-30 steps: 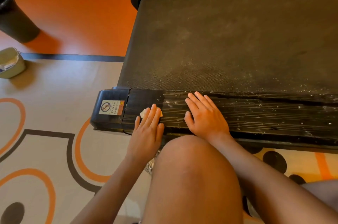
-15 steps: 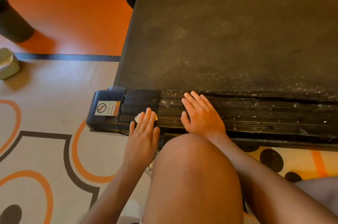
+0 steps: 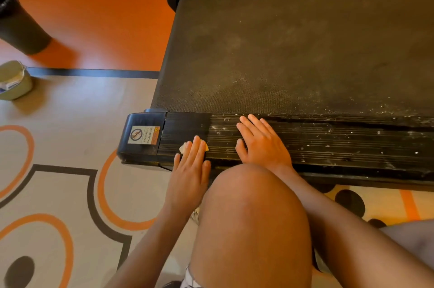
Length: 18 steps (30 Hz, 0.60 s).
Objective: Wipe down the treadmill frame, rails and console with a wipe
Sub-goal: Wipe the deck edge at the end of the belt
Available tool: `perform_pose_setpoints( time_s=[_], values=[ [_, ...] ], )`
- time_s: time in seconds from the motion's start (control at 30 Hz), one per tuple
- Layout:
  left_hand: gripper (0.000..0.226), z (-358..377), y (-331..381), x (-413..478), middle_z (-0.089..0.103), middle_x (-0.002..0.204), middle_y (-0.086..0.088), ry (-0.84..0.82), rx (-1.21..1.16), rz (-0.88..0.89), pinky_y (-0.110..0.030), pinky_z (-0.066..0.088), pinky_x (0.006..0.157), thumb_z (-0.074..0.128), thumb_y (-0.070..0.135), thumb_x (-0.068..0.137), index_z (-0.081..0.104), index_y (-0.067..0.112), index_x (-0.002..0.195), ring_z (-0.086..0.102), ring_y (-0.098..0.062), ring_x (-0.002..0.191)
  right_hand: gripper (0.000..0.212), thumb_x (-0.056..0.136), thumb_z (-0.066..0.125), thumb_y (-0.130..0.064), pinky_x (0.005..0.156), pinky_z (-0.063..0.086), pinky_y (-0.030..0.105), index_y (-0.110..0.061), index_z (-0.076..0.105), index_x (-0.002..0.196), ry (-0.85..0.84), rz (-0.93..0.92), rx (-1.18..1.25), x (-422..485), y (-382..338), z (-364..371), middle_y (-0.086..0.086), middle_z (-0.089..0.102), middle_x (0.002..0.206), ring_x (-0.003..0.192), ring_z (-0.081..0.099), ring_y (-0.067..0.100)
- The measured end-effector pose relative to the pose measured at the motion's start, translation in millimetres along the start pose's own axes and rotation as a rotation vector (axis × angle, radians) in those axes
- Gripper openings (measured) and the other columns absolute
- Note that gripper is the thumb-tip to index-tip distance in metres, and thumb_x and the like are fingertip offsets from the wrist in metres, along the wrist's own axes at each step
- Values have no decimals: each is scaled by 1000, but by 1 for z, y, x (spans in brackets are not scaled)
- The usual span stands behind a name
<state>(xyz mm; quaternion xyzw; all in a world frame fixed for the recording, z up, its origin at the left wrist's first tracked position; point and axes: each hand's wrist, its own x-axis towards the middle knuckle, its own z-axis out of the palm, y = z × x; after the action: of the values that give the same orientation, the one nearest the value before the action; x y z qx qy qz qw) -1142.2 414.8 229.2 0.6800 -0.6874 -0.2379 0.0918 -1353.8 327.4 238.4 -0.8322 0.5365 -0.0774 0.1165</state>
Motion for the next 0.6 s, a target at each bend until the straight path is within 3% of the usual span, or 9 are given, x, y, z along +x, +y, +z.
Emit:
perform_pose_setpoints(
  time_s=[0.07, 0.17, 0.23, 0.33, 0.47, 0.6],
  values=[
    [62, 4, 0, -10, -10, 165, 12, -10, 19, -16, -34, -11, 122, 3, 57, 100, 0, 32, 156, -14, -10, 153, 57, 101, 32, -37, 123, 27, 46, -10, 56, 145, -1, 0, -1, 0, 1, 1, 11, 50, 154, 148, 40, 27],
    [69, 0, 5, 9, -2, 167, 6, 9, 36, -1, -43, -3, 125, 2, 56, 99, 10, 24, 160, -6, -17, 155, 61, 100, 28, -39, 123, 30, 48, -8, 58, 143, -7, 3, 12, -1, 0, -1, 13, 52, 152, 147, 42, 29],
    [67, -6, 11, 31, 5, 169, 0, 0, 43, 13, -46, 1, 125, 7, 52, 104, 17, 18, 161, 0, -22, 156, 65, 99, 24, -42, 123, 29, 49, -8, 57, 143, -31, 8, 46, -1, 0, -2, 13, 51, 153, 147, 40, 29],
    [56, -12, 19, 64, 2, 170, -1, -32, 82, 2, -42, -4, 123, 18, 42, 111, 12, 19, 162, -2, -22, 157, 70, 97, 18, -46, 125, 20, 48, -12, 52, 148, -62, -1, 77, 2, 3, -6, 10, 45, 158, 151, 35, 27],
    [57, -14, 21, 81, -1, 170, 0, -29, 59, 36, -38, -6, 120, 22, 40, 111, 9, 21, 163, -4, -22, 157, 55, 101, 36, -37, 124, 21, 50, -11, 55, 146, 53, 46, 58, -9, 21, -27, 10, 53, 151, 145, 44, 27],
    [56, -9, 14, 79, 0, 170, 2, 7, 68, 68, -36, -6, 120, 23, 40, 111, 11, 22, 163, -4, -20, 157, 49, 101, 40, -33, 121, 30, 49, -9, 61, 138, 87, 12, -98, -39, 72, -57, 10, 62, 141, 135, 54, 25]
  ],
)
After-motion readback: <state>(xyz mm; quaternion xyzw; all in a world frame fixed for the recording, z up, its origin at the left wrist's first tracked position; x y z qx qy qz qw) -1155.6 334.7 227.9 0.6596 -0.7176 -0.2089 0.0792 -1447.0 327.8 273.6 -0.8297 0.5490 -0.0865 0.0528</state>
